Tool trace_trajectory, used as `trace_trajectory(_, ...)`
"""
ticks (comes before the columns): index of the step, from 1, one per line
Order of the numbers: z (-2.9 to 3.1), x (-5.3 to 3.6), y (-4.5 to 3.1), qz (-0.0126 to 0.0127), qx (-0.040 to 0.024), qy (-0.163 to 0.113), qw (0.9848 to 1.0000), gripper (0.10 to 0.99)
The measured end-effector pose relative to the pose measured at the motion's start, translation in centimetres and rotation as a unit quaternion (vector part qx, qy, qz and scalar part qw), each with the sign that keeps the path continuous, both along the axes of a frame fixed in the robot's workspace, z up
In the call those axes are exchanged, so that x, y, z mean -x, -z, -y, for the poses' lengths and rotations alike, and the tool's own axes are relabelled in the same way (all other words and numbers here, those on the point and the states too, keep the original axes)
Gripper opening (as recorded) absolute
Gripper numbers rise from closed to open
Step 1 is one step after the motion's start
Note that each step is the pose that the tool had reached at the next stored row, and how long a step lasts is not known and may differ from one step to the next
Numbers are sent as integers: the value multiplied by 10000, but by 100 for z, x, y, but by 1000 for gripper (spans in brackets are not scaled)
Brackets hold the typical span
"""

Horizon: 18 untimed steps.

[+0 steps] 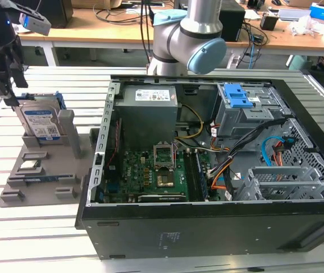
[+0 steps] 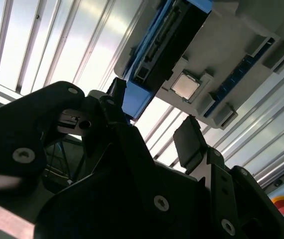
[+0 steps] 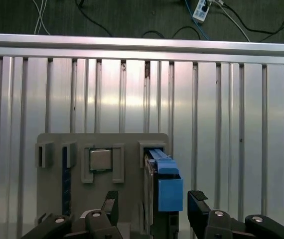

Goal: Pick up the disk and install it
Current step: 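Pick up the disk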

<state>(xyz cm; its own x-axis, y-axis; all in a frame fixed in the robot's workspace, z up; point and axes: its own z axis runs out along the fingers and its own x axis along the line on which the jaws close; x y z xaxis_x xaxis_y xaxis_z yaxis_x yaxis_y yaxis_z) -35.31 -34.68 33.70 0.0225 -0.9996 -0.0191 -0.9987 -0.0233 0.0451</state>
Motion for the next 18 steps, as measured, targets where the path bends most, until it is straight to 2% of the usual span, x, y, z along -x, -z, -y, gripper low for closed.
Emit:
trace_trajectory(4,-67,-6,35,0,0,-3,10000,663)
trace_trajectory(6,-108,-7,86,1,-1,-5,10000,663)
trace_trajectory(8,-117,-7,140,0,0,-8,10000,663)
trace_trajectory(14,-124,-39,223,0,8,-44,10000,663)
trace_trajectory(18,-134,-58,341,0,11,-57,10000,663)
